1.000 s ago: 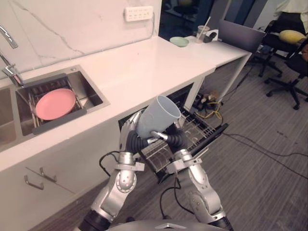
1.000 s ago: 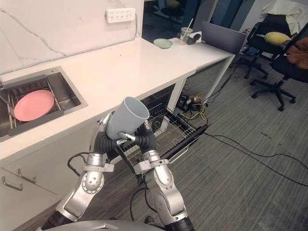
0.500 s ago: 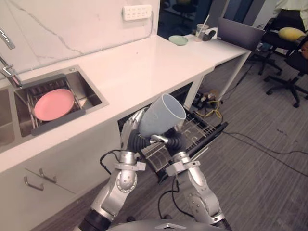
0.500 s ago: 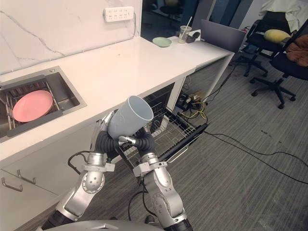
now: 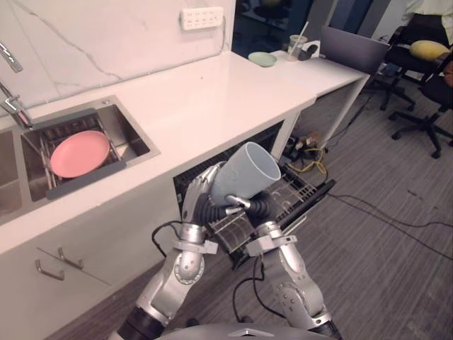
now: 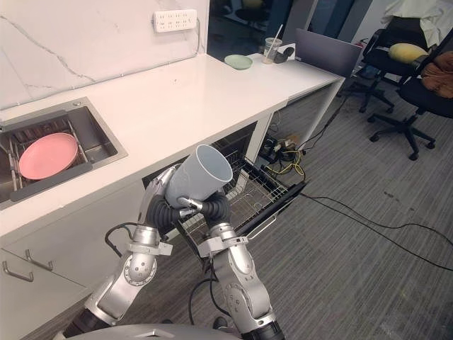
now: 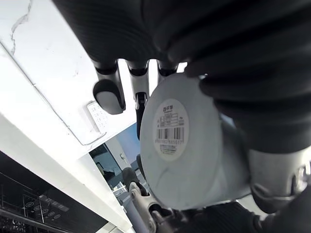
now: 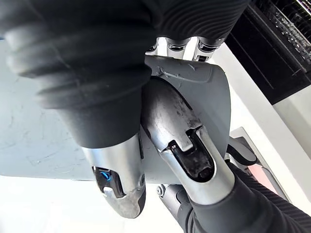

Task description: Walk over to the sink, pick up the cup, carry it to the dishwasher, place the cup inside the dishwasher, then close the dishwasher door

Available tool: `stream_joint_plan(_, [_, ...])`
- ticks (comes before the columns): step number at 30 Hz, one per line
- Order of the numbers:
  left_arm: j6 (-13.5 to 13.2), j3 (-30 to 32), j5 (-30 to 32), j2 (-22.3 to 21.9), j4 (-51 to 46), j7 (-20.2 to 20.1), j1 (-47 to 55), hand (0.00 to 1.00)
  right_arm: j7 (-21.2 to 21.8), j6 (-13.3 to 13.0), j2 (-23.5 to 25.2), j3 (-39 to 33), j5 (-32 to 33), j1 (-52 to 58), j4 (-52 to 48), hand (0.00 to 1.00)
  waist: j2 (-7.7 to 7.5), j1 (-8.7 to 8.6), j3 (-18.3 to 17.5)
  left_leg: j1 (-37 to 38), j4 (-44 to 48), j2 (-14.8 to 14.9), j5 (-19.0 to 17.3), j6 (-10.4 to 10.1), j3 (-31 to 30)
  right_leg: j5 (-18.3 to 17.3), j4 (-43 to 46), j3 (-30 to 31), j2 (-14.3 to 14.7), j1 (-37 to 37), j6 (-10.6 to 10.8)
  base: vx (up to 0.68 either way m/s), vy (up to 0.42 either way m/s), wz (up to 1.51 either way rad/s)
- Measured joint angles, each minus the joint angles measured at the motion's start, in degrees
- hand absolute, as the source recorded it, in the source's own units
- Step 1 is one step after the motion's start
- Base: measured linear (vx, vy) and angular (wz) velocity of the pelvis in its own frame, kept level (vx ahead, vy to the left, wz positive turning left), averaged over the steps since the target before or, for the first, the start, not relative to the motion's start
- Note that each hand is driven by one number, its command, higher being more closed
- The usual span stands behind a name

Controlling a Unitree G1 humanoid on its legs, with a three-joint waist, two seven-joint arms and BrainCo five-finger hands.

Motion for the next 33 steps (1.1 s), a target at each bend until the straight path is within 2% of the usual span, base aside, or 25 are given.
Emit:
stream_joint_plan(1, [0.00,-0.03,0.00,0.00,0.15,-0.05,-0.16,1.00,-0.31,0.00,0.00,0.02,0.00,-0.01,-0.34,0.00,0.00,0.01,0.00,-0.01,0.00,0.00,0.00,0.00,0.00,0.00,0.00,0.00,0.00,-0.01,0.00,0.00,0.000,0.00])
stream_joint_plan(2, [0.00,-0.04,-0.01,0.02,0.33,-0.11,-0.36,1.00,-0.54,-0.01,0.00,0.03,-0.01,-0.08,-0.66,1.00,0.00,0.04,0.00,-0.01,0.00,0.00,0.00,0.00,-0.01,0.00,0.00,0.00,0.00,-0.01,0.00,0.00,0.000,0.00])
stream_joint_plan(9, [0.15,-0.12,-0.06,0.77,1.66,-0.11,-0.69,1.00,-2.32,-0.01,-0.09,0.03,-0.29,-0.36,-0.67,1.00,-0.03,0.06,-0.02,-0.06,0.01,0.00,0.00,0.00,-0.01,0.00,-0.01,0.06,0.00,-0.07,0.01,0.00,0.000,0.00])
stream_joint_plan(21, [0.38,-0.03,-0.16,3.27,1.87,0.38,0.08,1.00,-2.37,-0.02,-1.42,0.12,-2.82,-2.19,-0.74,1.00,-0.18,-0.04,-0.10,-0.07,0.09,0.01,0.00,0.00,-0.01,0.05,-0.01,0.17,0.00,-0.07,0.07,0.00,0.000,0.00])
stream_joint_plan(22, [0.47,-0.03,-0.16,3.55,1.87,0.41,0.39,0.00,-2.37,-0.03,-1.41,0.12,-2.85,-2.20,-0.89,1.00,-0.20,0.00,-0.10,-0.07,0.08,0.01,0.00,0.00,-0.01,0.05,-0.01,0.17,0.00,-0.07,0.08,0.00,0.000,0.00])
stream_joint_plan(29, [0.61,-0.98,-1.36,3.54,2.08,-0.16,3.10,0.00,-3.03,-0.40,-1.12,0.41,-2.85,-3.78,-2.78,1.00,-0.35,0.04,-0.11,-0.08,0.06,-0.01,-0.01,-0.01,-0.01,0.06,-0.02,0.16,-0.03,-0.07,0.09,0.00,0.000,0.00])
stream_joint_plan(30, [0.61,-2.52,-1.36,3.54,2.19,-0.67,3.21,0.00,-3.09,-1.35,-0.96,1.39,-2.86,-4.91,-3.34,1.00,-0.38,-0.01,-0.12,-0.07,0.05,-0.01,-0.01,0.00,-0.01,0.06,-0.02,0.16,-0.03,-0.07,0.09,0.00,0.000,0.00])
stream_joint_plan(33, [0.59,-4.48,-1.78,2.80,2.21,-1.25,3.23,0.00,-3.13,-1.76,0.50,2.06,-2.85,-6.05,-3.25,1.00,-0.44,0.03,-0.12,-0.06,-0.01,-0.01,0.00,0.00,-0.01,0.06,-0.01,0.15,-0.03,-0.08,0.09,0.00,0.000,0.00])
